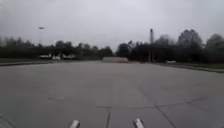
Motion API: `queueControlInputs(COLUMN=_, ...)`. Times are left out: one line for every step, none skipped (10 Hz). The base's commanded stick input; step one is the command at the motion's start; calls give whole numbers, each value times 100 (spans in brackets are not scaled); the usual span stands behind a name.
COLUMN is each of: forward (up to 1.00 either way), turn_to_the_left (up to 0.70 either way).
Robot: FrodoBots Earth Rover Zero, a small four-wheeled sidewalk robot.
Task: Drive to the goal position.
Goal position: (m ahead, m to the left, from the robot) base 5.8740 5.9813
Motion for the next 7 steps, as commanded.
queueControlInputs(forward=100, turn_to_the_left=-40)
queueControlInputs(forward=100, turn_to_the_left=-40)
queueControlInputs(forward=100, turn_to_the_left=-25)
queueControlInputs(forward=100, turn_to_the_left=-2)
queueControlInputs(forward=100, turn_to_the_left=0)
queueControlInputs(forward=100, turn_to_the_left=0)
queueControlInputs(forward=100, turn_to_the_left=0)
